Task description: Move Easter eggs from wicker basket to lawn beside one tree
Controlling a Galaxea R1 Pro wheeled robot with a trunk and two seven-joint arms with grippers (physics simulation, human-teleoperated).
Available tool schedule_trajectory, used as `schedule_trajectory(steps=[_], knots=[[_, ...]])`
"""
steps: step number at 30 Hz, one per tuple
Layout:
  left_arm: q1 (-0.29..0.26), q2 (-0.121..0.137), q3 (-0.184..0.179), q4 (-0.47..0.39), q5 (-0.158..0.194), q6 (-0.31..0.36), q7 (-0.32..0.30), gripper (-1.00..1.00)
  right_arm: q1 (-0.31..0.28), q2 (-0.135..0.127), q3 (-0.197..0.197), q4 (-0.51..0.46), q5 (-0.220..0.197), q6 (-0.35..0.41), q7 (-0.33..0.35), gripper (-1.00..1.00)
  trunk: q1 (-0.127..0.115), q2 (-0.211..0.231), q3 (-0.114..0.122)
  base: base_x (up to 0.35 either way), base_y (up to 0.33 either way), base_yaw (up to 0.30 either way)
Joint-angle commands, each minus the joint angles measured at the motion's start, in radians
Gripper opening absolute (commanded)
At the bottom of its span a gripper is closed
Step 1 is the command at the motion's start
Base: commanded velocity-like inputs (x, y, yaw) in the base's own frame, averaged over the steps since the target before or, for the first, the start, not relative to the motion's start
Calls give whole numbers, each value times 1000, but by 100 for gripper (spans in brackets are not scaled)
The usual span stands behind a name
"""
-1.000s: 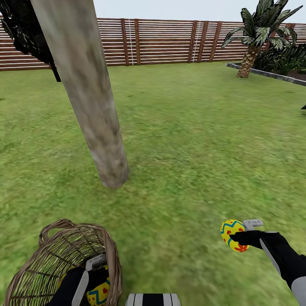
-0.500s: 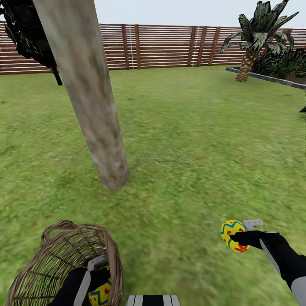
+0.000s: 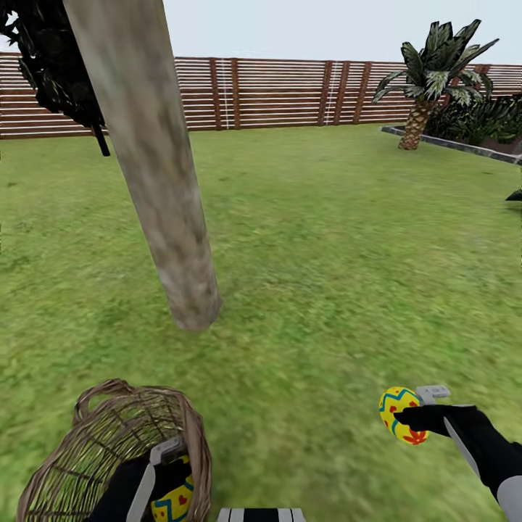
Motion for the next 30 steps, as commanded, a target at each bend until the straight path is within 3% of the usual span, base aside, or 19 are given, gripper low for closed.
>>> schedule_trajectory(steps=[1, 30], knots=[[0, -1, 3, -2, 14, 5, 3, -100, 0, 0, -2, -2, 3, 5, 6, -100, -1, 0, 3, 0, 0, 0], [0, -3, 3, -2, 14, 5, 4, -100, 0, 10, 0, -1, 5, 9, 7, -100, -14, 7, 115, 0, 0, 0]])
